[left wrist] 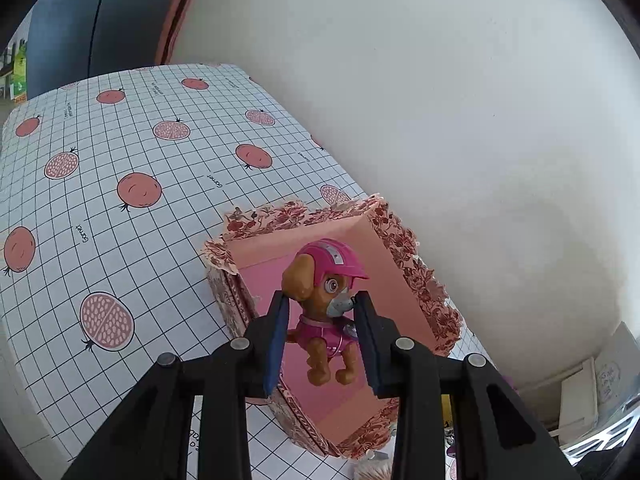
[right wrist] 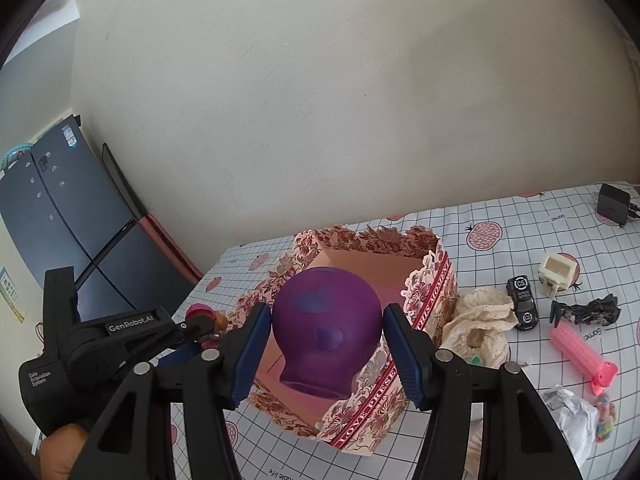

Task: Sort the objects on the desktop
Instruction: 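Drop the toy dog and purple bulb into the gift box with both tools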

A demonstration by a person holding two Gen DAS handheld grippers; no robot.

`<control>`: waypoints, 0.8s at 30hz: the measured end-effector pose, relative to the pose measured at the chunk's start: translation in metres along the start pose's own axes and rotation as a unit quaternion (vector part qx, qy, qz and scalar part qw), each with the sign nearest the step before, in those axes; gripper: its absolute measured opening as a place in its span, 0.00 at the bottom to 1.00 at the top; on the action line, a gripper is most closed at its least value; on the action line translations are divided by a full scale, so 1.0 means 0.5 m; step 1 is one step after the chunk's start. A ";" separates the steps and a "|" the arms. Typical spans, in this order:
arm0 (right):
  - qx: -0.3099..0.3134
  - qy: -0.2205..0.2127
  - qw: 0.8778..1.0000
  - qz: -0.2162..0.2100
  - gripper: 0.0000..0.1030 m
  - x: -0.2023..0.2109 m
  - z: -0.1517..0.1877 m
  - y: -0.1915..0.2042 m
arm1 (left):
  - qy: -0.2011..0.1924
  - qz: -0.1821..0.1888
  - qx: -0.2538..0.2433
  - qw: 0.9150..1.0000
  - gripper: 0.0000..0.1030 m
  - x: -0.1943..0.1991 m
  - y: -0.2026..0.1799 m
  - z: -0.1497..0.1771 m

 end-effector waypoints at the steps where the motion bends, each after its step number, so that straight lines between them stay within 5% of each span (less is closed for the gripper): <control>1: 0.002 0.003 1.000 -0.002 0.60 -0.004 0.004 0.003 | 0.000 0.000 0.002 1.000 0.34 0.000 0.003 -0.001; 11: 0.015 0.017 1.000 -0.007 0.65 -0.015 0.014 0.018 | 0.009 0.007 0.002 1.000 0.34 -0.005 -0.006 0.008; 15: 0.013 0.024 1.000 -0.003 0.67 -0.017 0.018 0.013 | 0.012 0.005 -0.001 1.000 0.46 -0.005 -0.010 0.013; 24: 0.005 0.045 0.999 0.017 0.67 -0.030 0.029 -0.015 | 0.018 -0.014 -0.008 1.000 0.56 -0.010 -0.003 0.023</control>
Point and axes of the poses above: each gripper's, at about its wrist camera, not at the fingertips, and x roughly against the way its jaws point, y to its left, z to its underside, the point moved 7 cm from there along -x, roughly the way its jaws point, and after that the axes turned 13 degrees about -y, right-handed, at the moved point
